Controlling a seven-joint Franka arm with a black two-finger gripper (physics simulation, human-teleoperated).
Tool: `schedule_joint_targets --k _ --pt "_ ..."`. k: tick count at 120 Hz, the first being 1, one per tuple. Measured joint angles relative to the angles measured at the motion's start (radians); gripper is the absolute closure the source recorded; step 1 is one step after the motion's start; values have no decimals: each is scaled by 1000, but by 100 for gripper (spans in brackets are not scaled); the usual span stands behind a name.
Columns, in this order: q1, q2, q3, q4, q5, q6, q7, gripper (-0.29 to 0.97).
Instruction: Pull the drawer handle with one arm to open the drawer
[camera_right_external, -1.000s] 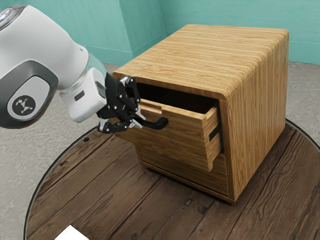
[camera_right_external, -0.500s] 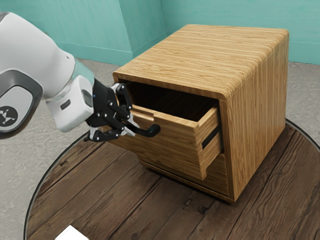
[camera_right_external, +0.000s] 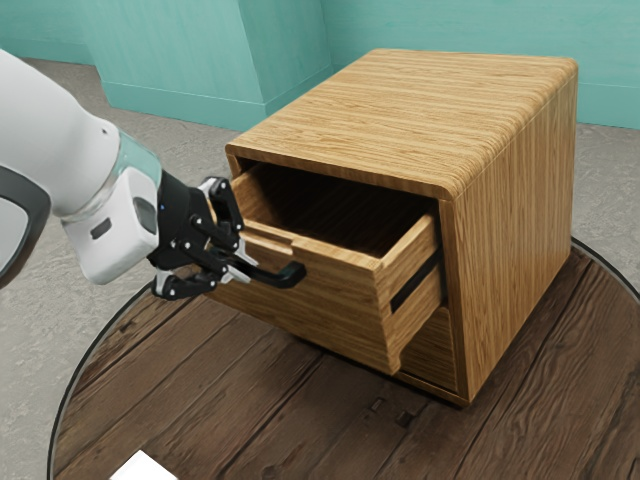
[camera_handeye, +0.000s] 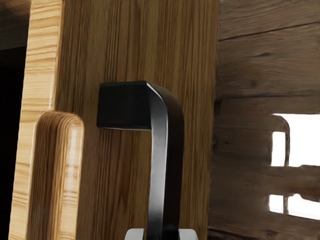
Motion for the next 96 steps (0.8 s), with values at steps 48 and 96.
schedule_joint_targets --k 48,96 --pt "0 -59 -10 -37 18 -24 -25 71" --pt "0 -129 -26 -83 40 -55 -48 70"
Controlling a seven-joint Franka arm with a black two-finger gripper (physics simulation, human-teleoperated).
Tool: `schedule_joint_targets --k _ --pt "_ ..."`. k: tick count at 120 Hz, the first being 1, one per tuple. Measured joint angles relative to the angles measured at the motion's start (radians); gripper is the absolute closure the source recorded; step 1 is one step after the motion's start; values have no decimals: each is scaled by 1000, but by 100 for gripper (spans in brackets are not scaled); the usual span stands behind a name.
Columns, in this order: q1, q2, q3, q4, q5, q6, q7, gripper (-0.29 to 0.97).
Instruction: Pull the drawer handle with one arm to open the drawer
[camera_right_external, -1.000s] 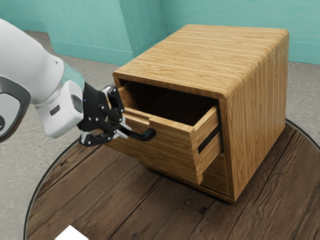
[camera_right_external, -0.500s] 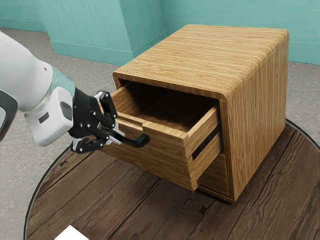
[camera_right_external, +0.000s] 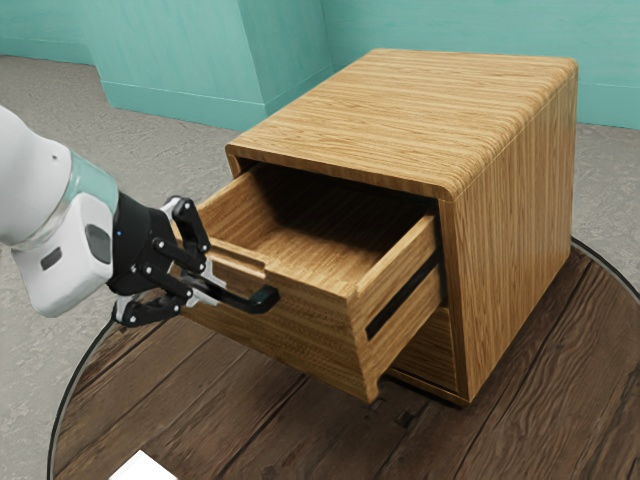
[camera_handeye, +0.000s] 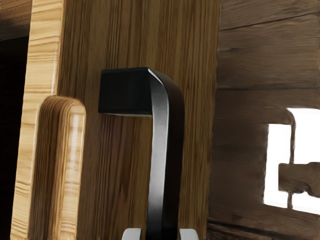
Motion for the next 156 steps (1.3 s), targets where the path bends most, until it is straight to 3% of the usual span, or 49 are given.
schedule_joint_targets --k 130,136,148,156 --pt "0 -247 -54 -106 35 -117 -63 67" --pt "0 -264 -50 -63 43 -159 -64 61" --pt "-1 -244 -41 195 51 -320 -66 43" --pt "-1 -156 -18 352 54 -474 -69 31"
